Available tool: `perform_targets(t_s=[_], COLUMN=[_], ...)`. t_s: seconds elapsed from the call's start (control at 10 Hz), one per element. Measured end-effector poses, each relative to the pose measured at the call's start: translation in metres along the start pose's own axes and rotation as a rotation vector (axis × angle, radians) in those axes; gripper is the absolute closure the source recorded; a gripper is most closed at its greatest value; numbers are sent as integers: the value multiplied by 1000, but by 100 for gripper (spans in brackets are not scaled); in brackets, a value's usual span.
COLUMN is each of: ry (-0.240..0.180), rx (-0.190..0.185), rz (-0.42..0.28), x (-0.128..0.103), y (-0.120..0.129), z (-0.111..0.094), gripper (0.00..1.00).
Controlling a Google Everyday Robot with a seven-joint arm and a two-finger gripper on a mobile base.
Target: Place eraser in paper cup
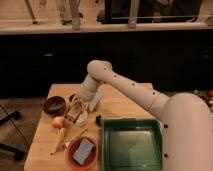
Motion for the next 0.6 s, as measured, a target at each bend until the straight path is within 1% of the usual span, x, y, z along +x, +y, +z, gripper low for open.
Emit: perform_targets(t_s=[0.1,0.2,0.3,0.5,0.6], ry=[20,31,36,48,59], rx=[-40,-58,-64,-62,-59], rz=[17,29,41,59,75], x=[2,5,9,13,15], y=[3,7,10,10,11], z=[3,5,8,19,22], gripper=[100,100,100,100,97])
